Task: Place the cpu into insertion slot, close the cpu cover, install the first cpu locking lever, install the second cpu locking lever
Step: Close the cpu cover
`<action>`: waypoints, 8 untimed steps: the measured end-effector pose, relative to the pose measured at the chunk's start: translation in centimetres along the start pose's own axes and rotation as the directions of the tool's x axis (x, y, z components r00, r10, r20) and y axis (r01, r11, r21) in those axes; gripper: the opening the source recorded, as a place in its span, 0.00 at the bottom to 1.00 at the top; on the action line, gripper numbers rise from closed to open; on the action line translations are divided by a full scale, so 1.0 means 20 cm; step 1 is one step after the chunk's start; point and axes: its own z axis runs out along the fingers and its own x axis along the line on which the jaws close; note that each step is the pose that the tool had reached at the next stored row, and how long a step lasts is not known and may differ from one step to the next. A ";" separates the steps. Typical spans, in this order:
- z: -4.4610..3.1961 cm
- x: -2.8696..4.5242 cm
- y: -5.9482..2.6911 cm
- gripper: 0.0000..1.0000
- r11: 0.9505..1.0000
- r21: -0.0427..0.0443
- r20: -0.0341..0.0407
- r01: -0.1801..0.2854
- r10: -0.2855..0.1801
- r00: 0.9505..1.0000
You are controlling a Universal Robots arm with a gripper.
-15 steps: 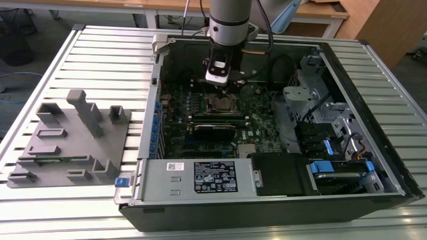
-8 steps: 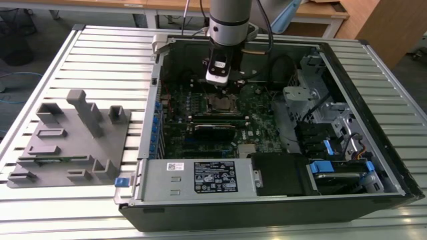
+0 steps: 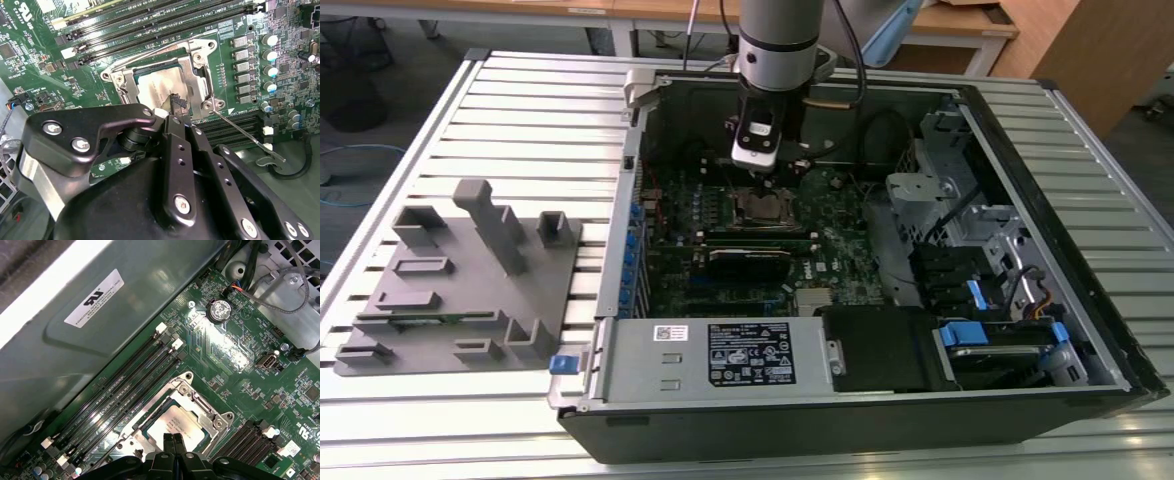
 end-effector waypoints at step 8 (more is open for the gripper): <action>0.000 0.000 0.000 0.11 1.000 -0.001 -0.001 0.019 -0.019 1.000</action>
